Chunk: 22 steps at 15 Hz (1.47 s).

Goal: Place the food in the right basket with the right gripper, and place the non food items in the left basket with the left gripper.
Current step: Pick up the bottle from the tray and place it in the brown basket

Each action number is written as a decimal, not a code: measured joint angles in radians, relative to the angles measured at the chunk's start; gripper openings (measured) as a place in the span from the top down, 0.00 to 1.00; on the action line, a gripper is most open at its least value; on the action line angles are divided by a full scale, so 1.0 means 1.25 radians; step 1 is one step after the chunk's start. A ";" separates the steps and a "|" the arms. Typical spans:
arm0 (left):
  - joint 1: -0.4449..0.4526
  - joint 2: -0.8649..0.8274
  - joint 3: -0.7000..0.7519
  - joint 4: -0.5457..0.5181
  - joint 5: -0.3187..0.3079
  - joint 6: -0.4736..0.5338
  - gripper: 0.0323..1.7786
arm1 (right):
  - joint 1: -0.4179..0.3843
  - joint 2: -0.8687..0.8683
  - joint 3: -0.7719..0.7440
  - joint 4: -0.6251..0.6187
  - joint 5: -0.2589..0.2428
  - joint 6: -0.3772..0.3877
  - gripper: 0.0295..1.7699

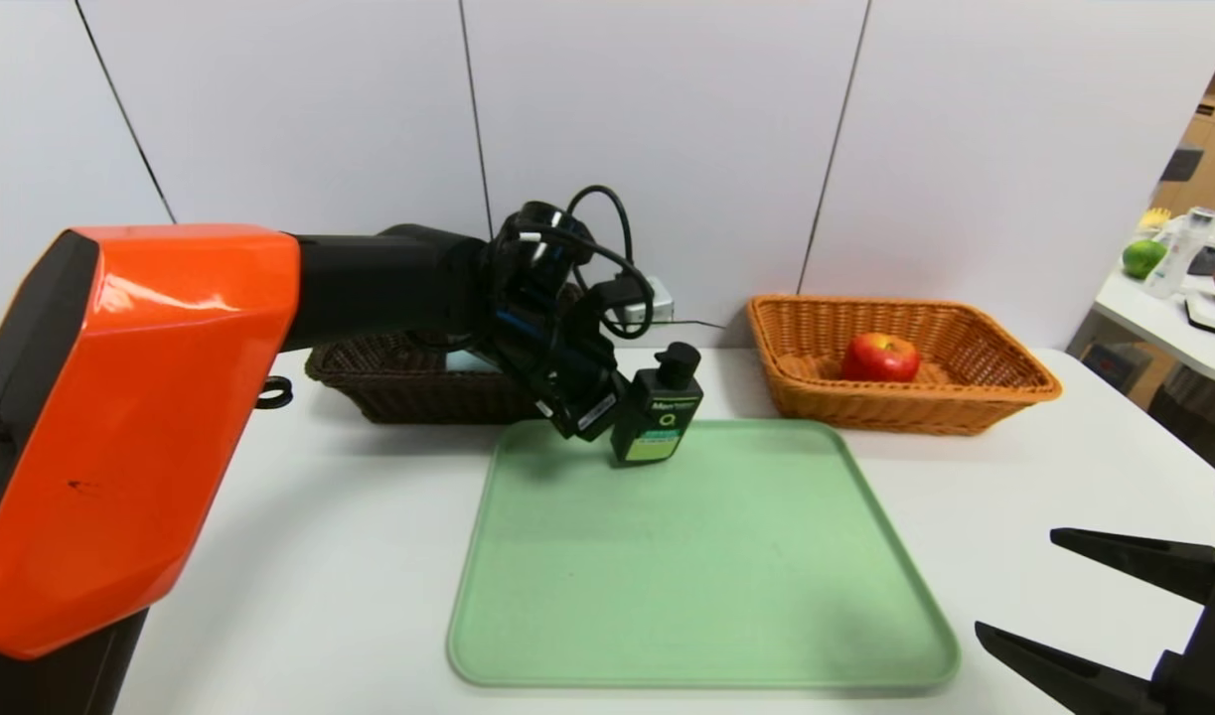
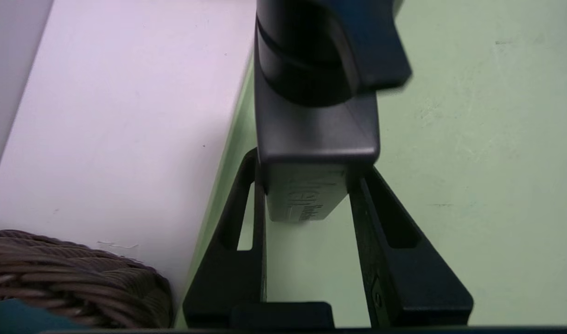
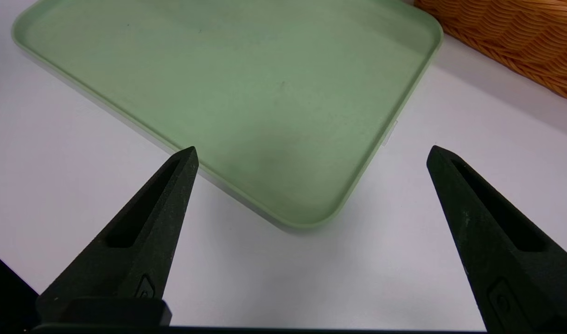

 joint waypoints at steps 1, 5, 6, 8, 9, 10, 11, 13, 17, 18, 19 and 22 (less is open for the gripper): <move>0.000 -0.010 0.000 -0.001 -0.003 -0.002 0.70 | 0.000 0.001 0.000 0.000 0.000 -0.001 0.04; -0.001 -0.042 0.003 0.001 -0.015 -0.007 0.70 | 0.001 0.003 -0.001 0.000 0.000 -0.003 0.04; -0.001 -0.046 0.003 0.001 -0.015 -0.007 0.70 | 0.001 0.003 -0.001 0.000 0.000 -0.002 0.04; -0.001 -0.050 0.003 0.001 -0.015 -0.007 0.70 | 0.001 0.003 -0.002 0.000 0.000 -0.004 0.04; -0.001 -0.052 0.003 0.000 -0.015 -0.007 0.70 | 0.001 0.004 -0.002 0.000 0.000 -0.004 0.04; -0.001 -0.053 0.003 -0.001 -0.015 -0.007 0.70 | 0.001 0.004 -0.003 0.000 0.000 -0.004 0.04; -0.001 -0.055 0.003 -0.001 -0.015 -0.007 0.70 | 0.001 0.004 -0.004 0.000 0.000 -0.005 0.04; 0.000 -0.062 0.003 -0.003 -0.015 -0.008 0.70 | 0.002 0.005 -0.006 0.000 0.000 -0.005 0.04; 0.007 -0.082 0.003 -0.029 -0.015 -0.018 0.70 | 0.004 0.008 -0.006 0.000 0.000 -0.005 0.04; 0.008 -0.087 0.003 -0.035 -0.015 -0.022 0.70 | 0.006 0.009 -0.005 0.000 0.000 -0.005 0.04; 0.011 -0.092 0.002 -0.037 -0.015 -0.023 0.70 | 0.007 0.009 -0.005 0.000 0.000 -0.005 0.04; 0.021 -0.107 0.002 -0.047 -0.015 -0.025 0.70 | 0.009 0.010 -0.005 0.000 0.000 -0.004 0.04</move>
